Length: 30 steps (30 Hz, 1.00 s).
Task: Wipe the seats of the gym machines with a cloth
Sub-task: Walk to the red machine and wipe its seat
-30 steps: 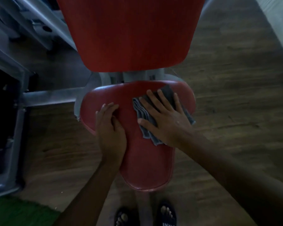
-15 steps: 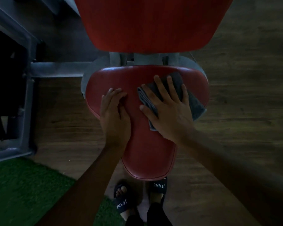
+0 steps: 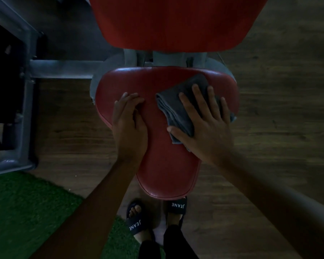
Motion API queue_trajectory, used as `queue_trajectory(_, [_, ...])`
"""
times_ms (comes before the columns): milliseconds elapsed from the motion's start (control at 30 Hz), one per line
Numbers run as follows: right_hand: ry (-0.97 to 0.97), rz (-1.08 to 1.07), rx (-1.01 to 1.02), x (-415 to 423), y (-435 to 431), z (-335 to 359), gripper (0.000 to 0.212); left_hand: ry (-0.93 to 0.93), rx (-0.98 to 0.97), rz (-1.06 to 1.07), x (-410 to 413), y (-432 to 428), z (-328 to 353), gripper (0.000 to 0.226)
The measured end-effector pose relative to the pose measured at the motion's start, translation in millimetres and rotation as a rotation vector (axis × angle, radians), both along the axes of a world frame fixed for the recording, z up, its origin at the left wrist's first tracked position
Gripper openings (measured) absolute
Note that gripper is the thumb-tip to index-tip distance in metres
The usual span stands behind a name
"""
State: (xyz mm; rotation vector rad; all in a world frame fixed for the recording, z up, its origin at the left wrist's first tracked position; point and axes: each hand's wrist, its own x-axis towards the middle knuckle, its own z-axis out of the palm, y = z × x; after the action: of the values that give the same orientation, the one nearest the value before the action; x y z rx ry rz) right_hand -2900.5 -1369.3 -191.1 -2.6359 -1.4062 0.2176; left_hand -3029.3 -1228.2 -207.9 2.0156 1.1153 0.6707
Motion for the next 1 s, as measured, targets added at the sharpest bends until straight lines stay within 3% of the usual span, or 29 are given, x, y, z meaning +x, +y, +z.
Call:
queue_trajectory(467, [0.0,-0.03,0.207,1,4,-14,0.053,0.008,-0.039,0.009,4,-3,7,0.035])
queue_trajectory(733, [0.244,-0.067,0.283,4,8,4,0.049,0.085,-0.112,-0.025,2,-10,32,0.031])
queue_trajectory(1000, [0.495,-0.165,0.454,-29,-31,96,0.042,0.07,-0.173,-0.073,-21,-42,130,0.03])
